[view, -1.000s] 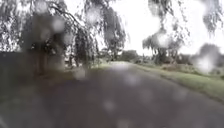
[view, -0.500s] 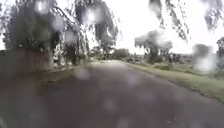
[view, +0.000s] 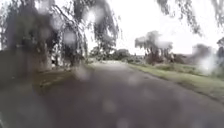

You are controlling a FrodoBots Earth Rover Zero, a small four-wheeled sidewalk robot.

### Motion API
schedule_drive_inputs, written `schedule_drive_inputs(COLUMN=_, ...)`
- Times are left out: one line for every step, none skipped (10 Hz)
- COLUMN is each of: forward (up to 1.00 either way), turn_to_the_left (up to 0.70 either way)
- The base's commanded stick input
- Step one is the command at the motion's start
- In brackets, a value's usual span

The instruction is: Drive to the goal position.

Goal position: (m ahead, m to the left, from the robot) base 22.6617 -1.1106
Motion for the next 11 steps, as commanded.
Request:
schedule_drive_inputs(forward=1.00, turn_to_the_left=0.00)
schedule_drive_inputs(forward=1.00, turn_to_the_left=0.00)
schedule_drive_inputs(forward=1.00, turn_to_the_left=0.00)
schedule_drive_inputs(forward=1.00, turn_to_the_left=0.00)
schedule_drive_inputs(forward=1.00, turn_to_the_left=0.00)
schedule_drive_inputs(forward=1.00, turn_to_the_left=0.00)
schedule_drive_inputs(forward=1.00, turn_to_the_left=0.00)
schedule_drive_inputs(forward=1.00, turn_to_the_left=0.00)
schedule_drive_inputs(forward=1.00, turn_to_the_left=0.00)
schedule_drive_inputs(forward=1.00, turn_to_the_left=0.00)
schedule_drive_inputs(forward=1.00, turn_to_the_left=0.00)
